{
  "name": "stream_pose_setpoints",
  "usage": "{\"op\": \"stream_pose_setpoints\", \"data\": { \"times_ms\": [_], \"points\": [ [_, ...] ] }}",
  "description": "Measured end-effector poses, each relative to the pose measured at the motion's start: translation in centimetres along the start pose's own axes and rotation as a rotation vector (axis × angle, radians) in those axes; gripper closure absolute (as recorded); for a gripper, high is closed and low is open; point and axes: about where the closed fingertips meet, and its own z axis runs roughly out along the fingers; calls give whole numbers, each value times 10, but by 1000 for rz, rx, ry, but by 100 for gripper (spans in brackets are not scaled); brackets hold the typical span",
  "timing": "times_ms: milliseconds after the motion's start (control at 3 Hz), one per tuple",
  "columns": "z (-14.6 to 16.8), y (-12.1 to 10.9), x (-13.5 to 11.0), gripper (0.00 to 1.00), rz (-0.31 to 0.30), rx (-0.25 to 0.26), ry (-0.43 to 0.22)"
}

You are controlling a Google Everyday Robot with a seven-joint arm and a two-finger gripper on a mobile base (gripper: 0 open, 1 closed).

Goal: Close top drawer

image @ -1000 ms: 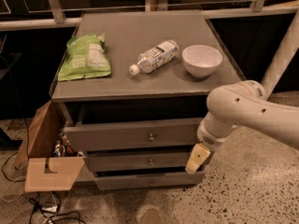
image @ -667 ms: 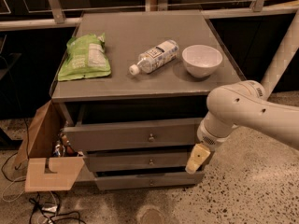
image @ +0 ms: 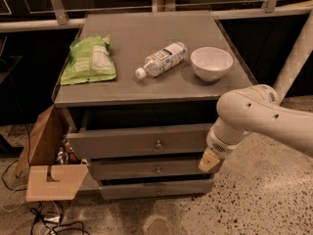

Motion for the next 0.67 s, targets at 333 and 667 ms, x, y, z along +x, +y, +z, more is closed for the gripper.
{"op": "stream_pose_setpoints", "data": {
  "times_ms": [333, 667],
  "points": [
    [0, 0, 0, 64, 0, 0, 0],
    [3, -1, 0, 87, 17, 10, 10]
  ]
}}
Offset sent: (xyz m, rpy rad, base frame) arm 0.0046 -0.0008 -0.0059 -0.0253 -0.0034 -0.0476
